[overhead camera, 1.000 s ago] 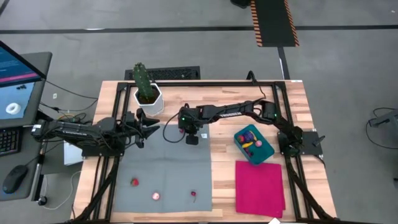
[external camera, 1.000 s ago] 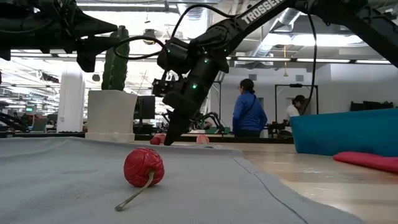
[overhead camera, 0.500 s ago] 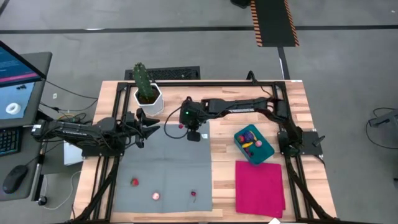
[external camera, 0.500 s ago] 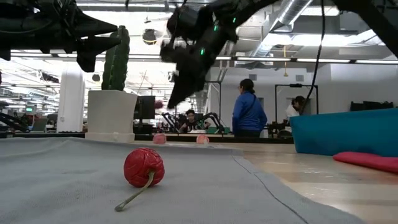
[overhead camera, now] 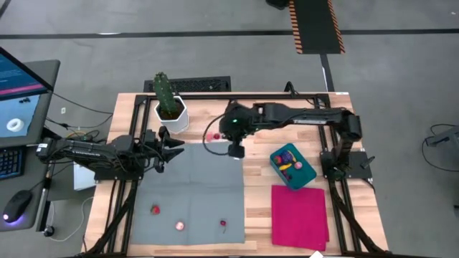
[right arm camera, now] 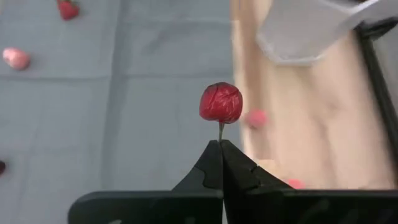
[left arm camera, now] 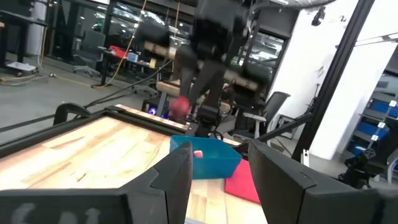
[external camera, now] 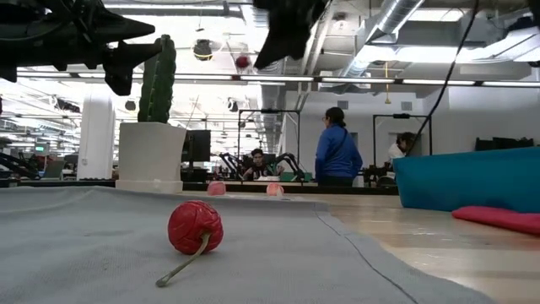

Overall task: Pick and placing Produce into tupperware
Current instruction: Put the red cherry into the blue bin

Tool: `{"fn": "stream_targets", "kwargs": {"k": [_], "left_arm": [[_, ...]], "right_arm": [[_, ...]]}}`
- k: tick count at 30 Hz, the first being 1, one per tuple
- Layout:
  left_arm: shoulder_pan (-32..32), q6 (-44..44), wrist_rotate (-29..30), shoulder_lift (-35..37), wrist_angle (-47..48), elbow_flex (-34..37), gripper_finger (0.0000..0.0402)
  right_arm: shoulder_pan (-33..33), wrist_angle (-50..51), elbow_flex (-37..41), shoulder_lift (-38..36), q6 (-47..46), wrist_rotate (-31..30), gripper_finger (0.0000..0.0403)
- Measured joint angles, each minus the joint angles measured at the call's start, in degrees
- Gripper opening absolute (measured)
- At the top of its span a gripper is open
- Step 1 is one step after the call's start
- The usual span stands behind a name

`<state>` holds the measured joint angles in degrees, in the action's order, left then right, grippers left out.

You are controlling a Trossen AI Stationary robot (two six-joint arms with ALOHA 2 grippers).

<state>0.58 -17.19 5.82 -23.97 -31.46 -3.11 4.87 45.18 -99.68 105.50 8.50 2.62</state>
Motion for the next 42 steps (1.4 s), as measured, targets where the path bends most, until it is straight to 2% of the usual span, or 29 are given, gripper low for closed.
{"fn": "stream_targets", "kwargs": {"k": [6, 17, 28, 31, 37, 42], "left_arm": [[0.0, -0.1, 0.0, 0.0, 0.0, 0.0, 0.0148], [0.0, -0.1, 0.0, 0.0, 0.5, 0.0, 0.0148], [0.0, -0.1, 0.1, 0.0, 0.9, 0.0, 0.0148], [0.0, 0.0, 0.5, 0.0, 0.9, 0.0, 0.0148], [0.0, 0.0, 0.6, 0.0, 1.1, 0.0, 0.0148], [0.0, 0.0, 1.0, 0.0, 1.1, 0.0, 0.0148]], "right_arm": [[-0.7, 3.9, 0.0, -7.7, -2.0, -1.1, 0.0011], [-6.8, 4.0, 2.5, -22.6, -5.1, -5.9, 0.0010], [-16.6, -7.5, 19.2, -42.6, -9.8, -7.6, 0.0010], [-20.2, -9.5, 24.1, -48.1, -11.0, -11.9, 0.0010], [-29.7, -12.2, 34.9, -58.8, -14.7, -25.4, 0.0010], [-36.5, -17.7, 45.7, -67.3, -19.7, -29.0, 0.0010]]}}
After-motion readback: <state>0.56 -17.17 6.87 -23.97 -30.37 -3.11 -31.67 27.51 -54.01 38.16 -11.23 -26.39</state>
